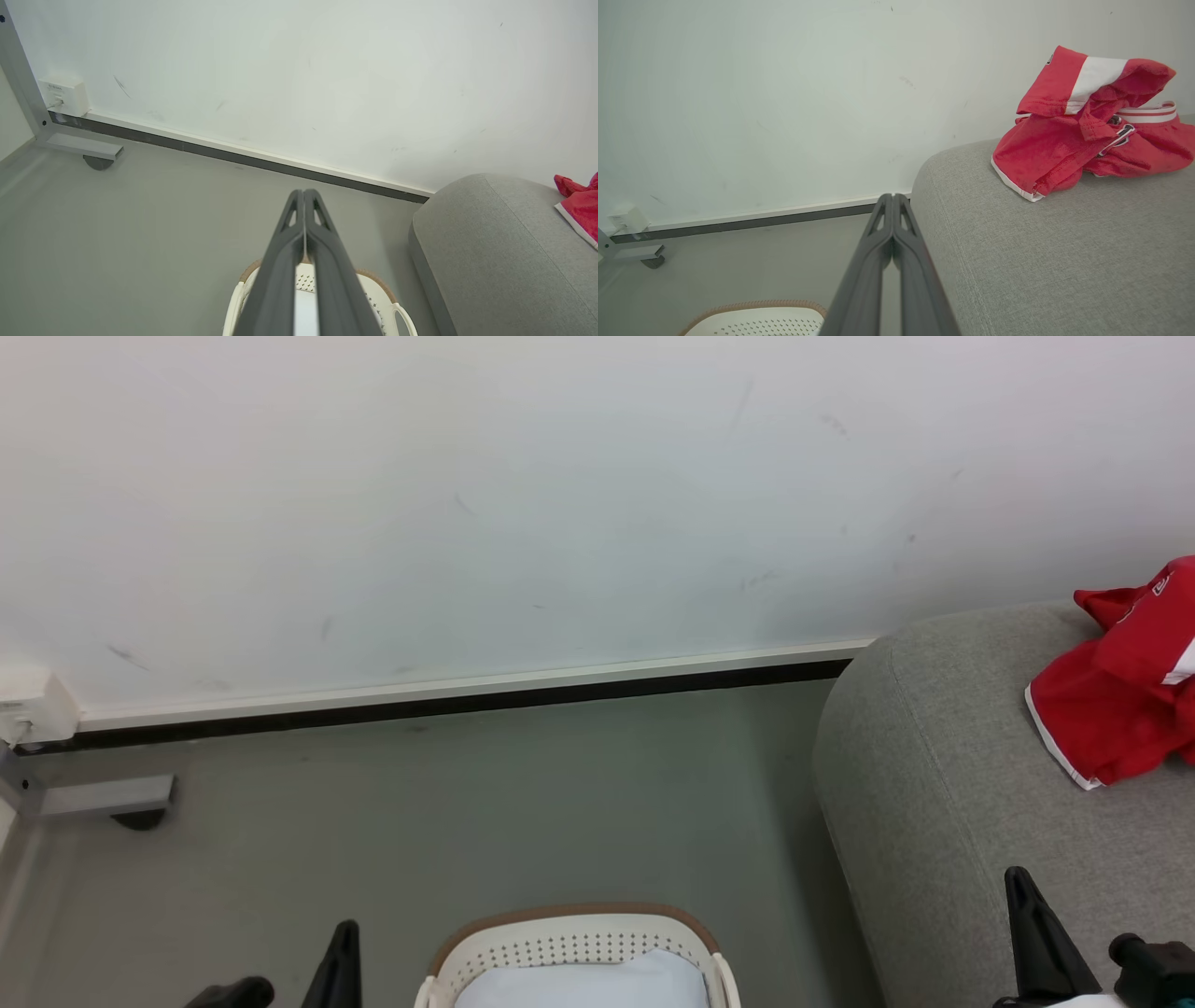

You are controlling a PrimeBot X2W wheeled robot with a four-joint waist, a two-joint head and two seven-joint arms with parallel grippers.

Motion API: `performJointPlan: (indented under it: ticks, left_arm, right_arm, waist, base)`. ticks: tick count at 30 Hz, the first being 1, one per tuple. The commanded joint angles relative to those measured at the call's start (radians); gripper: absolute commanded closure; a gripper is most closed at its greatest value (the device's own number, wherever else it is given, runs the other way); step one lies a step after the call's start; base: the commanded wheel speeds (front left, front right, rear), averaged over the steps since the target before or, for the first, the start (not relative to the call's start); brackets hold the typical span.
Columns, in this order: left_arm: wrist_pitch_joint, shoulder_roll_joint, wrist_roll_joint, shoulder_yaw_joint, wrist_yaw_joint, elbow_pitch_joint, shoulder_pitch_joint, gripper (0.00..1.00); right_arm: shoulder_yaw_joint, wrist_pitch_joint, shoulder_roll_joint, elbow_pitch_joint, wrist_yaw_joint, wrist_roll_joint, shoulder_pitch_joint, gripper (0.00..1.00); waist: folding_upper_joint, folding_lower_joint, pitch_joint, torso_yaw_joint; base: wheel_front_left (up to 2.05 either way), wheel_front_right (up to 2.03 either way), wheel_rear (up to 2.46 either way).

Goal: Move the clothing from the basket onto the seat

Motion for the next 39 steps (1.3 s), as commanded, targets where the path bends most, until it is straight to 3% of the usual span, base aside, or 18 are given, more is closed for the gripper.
performJointPlan:
  ticks: [1,21,39]
  left_arm:
    - [0.008,0.001,-0.045,0.011,-0.006,-0.019,-0.024,1.0]
    - [0.089,-0.002,-0.365,0.054,-0.036,-0.034,-0.048,1.0]
    - [0.149,-0.004,-0.587,0.086,-0.059,-0.042,-0.066,1.0]
  right_arm:
    - [-0.006,0.008,0.0,-0.02,0.0,0.045,-0.02,1.0]
    - [-0.032,0.089,0.008,-0.044,-0.001,0.388,-0.028,1.0]
    - [-0.054,0.149,0.014,-0.056,-0.001,0.623,-0.037,1.0]
  waist:
    - [0.0,0.0,0.0,0.0]
    - [0.0,0.0,0.003,0.007]
    - [0.0,0.0,0.005,0.012]
  base:
    - [0.0,0.0,0.0]
    - [0.0,0.0,0.0]
    - [0.0,0.0,0.0]
